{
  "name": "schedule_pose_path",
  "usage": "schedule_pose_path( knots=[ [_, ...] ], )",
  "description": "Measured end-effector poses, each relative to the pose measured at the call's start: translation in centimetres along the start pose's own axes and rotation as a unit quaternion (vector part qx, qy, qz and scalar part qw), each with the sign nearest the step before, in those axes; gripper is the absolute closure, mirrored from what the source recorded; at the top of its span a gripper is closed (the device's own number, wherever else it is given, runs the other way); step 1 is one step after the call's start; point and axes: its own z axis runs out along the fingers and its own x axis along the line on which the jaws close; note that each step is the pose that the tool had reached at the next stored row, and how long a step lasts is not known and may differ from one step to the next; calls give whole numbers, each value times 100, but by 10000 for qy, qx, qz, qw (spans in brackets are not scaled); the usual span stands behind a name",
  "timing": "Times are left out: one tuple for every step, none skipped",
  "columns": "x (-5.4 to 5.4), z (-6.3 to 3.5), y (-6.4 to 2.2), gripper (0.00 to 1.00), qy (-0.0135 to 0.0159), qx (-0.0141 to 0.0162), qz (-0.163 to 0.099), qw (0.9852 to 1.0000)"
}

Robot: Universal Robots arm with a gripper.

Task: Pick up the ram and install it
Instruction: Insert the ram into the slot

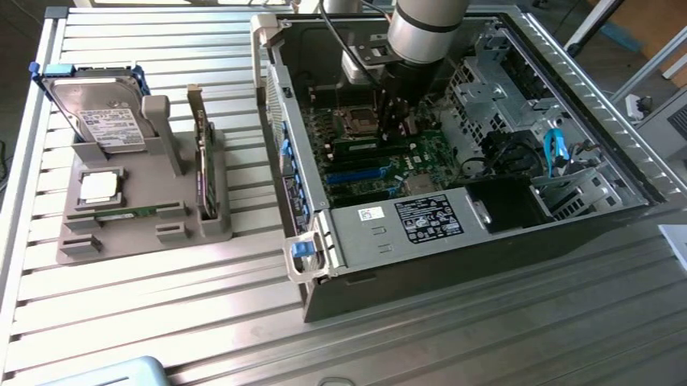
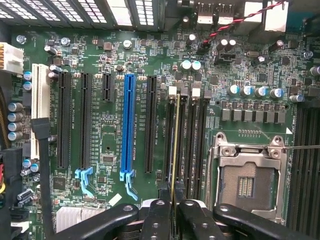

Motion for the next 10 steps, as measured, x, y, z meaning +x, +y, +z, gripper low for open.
schedule_pose_path(
  knots=[
    [0,0,0,86,0,0,0,10000],
    [0,0,0,86,0,0,0,10000],
    [0,0,0,86,3,0,1,10000],
    [0,1,0,86,10,0,1,10000],
    [2,1,0,86,18,-1,0,10000],
    [2,1,0,86,20,-1,0,10000],
    [2,1,0,86,20,-1,0,10000],
    [2,1,0,86,20,-1,0,10000],
    [2,1,0,86,20,-1,0,10000],
    [2,1,0,86,21,-1,0,10000]
  ],
)
